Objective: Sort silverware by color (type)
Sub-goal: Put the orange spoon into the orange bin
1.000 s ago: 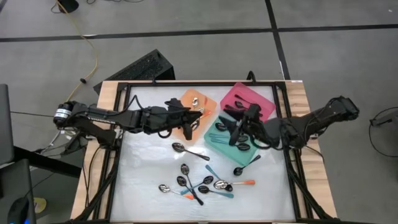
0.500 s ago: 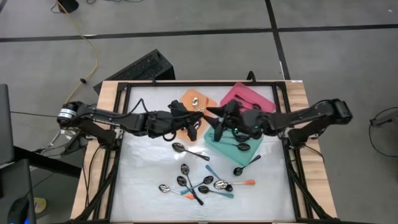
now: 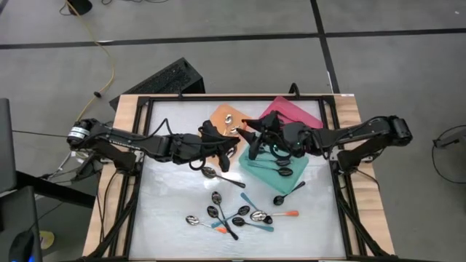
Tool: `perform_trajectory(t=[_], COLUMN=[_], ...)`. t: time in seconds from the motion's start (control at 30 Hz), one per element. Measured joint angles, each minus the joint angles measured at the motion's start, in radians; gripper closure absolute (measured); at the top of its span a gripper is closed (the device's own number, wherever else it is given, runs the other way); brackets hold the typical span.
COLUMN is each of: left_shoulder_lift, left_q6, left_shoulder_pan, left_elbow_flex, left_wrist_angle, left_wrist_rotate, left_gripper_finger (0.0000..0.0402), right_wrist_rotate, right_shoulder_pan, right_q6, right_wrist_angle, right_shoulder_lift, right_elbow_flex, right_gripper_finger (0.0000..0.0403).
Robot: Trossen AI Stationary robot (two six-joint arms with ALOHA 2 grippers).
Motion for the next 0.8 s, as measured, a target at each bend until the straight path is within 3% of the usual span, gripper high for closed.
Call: perform_trajectory(t=[0.1, 0.2, 0.43, 0.8], left_shoulder_lift=[0.000, 0.000, 0.000, -0.011], left_q6=[0.015, 0.018, 0.027, 0.081], left_shoulder_pan=[0.000, 0.002, 0.005, 0.004], left_elbow_flex=[0.000, 0.000, 0.000, 0.000], left_wrist_angle=[-0.003, -0.001, -0.023, -0.064], left_wrist_rotate=[-0.001, -0.001, -0.049, -0.046], left_gripper_finger=[0.0401, 0.0401, 0.0400, 0.0401], right_wrist_rotate=[-0.020, -0.070, -0.084, -0.081], right_shoulder_pan=[-0.003, -0.014, -0.019, -0.048], right_q6=[0.000, 0.010, 0.042, 0.067], right_wrist_angle=[-0.011, 0.002, -0.012, -0.039], right_shoulder_lift=[0.004, 0.024, 0.054, 0.054], right_elbow_flex=[-0.001, 0.000, -0.002, -0.002], right_gripper_finger=[0.0200, 0.0232, 0.0387, 0.0398])
